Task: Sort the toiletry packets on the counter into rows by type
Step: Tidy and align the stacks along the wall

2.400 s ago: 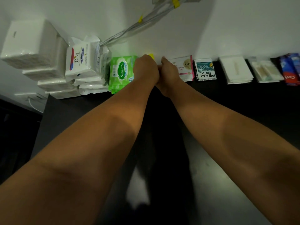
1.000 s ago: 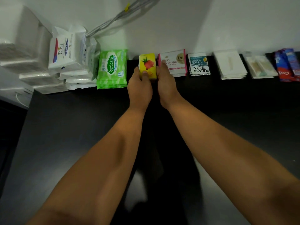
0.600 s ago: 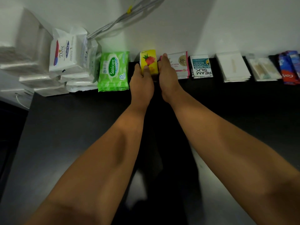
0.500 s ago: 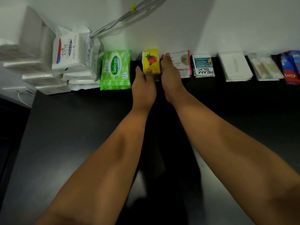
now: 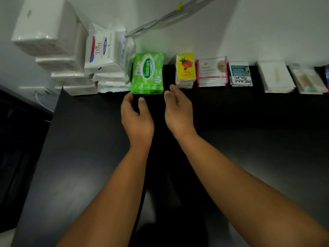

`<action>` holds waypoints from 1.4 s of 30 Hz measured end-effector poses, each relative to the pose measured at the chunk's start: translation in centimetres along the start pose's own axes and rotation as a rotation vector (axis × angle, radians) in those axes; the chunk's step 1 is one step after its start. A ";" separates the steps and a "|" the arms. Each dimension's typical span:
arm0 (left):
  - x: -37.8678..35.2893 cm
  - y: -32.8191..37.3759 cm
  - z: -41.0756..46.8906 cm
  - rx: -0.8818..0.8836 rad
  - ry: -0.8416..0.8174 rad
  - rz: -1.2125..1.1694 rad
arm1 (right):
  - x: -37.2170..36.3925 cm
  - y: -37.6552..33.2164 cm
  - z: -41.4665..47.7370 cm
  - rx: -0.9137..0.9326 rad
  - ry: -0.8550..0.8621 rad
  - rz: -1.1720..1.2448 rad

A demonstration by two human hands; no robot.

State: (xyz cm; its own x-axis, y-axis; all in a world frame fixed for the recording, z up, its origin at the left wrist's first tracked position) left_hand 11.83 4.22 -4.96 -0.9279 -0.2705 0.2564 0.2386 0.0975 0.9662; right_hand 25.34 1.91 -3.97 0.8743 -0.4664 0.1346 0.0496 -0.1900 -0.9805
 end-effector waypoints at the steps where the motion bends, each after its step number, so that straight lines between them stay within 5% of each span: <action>1: 0.0 0.0 0.6 -0.010 -0.033 0.007 | -0.8 0.0 0.3 -0.023 -0.029 -0.017; 8: -0.1 -0.3 2.2 -0.018 -0.088 0.033 | -3.3 -0.1 3.2 -0.088 -0.028 -0.024; 16: -1.0 -0.4 3.1 0.010 -0.192 0.053 | -3.7 -0.6 4.8 0.037 0.047 -0.134; 34: 0.1 -0.6 3.6 0.072 -0.364 0.123 | -2.9 0.0 2.3 -0.047 -0.015 0.016; 42: -0.9 -0.2 3.8 0.009 -0.281 0.269 | -2.9 -0.3 4.0 -0.008 -0.014 -0.023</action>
State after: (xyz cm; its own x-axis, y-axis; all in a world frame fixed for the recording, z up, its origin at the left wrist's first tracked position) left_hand 11.50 8.11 -5.49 -0.8751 0.0386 0.4824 0.4828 0.1377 0.8648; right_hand 24.76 6.74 -4.65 0.8795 -0.4499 0.1550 0.0660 -0.2073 -0.9760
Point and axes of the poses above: each hand's wrist, its own z-axis towards the middle knuckle, its own x-axis out of the back of the hand, y = z × x, the point moved 5 cm from there along z, towards the middle knuckle, and after that the axes turned 2 degrees about x, right-handed, at the moved point
